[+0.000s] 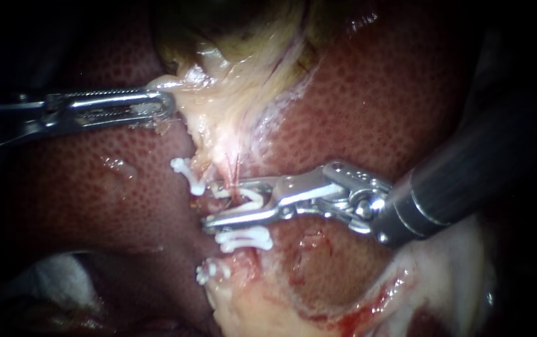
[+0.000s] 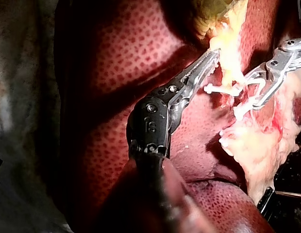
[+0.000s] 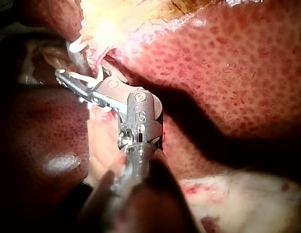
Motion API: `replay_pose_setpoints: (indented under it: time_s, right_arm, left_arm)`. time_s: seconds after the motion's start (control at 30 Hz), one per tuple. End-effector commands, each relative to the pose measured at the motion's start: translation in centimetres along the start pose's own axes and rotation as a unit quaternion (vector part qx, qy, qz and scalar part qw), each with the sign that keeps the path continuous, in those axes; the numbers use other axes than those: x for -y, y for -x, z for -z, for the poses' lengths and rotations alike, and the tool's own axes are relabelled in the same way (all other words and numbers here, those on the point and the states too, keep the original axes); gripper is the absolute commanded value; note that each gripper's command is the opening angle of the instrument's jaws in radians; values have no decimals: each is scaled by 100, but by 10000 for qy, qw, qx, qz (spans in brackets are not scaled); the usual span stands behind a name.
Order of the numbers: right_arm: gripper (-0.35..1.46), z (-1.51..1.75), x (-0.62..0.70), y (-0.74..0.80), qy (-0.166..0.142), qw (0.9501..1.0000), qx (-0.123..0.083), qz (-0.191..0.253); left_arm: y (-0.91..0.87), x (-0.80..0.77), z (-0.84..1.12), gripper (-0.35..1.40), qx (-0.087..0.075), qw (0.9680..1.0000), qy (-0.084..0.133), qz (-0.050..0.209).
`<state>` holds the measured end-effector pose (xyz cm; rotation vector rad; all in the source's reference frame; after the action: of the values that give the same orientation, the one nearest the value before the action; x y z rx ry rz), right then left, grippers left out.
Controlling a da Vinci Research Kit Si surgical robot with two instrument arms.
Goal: Clipping third clip right tube
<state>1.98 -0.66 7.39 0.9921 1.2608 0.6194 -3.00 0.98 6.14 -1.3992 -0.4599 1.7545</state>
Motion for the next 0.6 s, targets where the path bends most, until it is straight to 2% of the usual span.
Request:
replay_pose_setpoints:
  time_s: [0.03,0.3,0.4,0.6]
  right_arm:
    - [42,-1,0,2,-40,10000,24,-62]
    - [42,-8,4,16,-402,9980,153,-457]
    - [42,-7,7,18,-555,9969,109,-553]
    - [42,-4,7,18,-598,9965,102,-577]
  left_arm:
    - [0,0,0,-35,0,10000,-1,0]
    - [1,2,-2,-35,-15,10000,2,0]
    - [1,4,-1,-35,0,10000,1,-1]
    - [1,4,-1,-35,0,10000,0,-2]
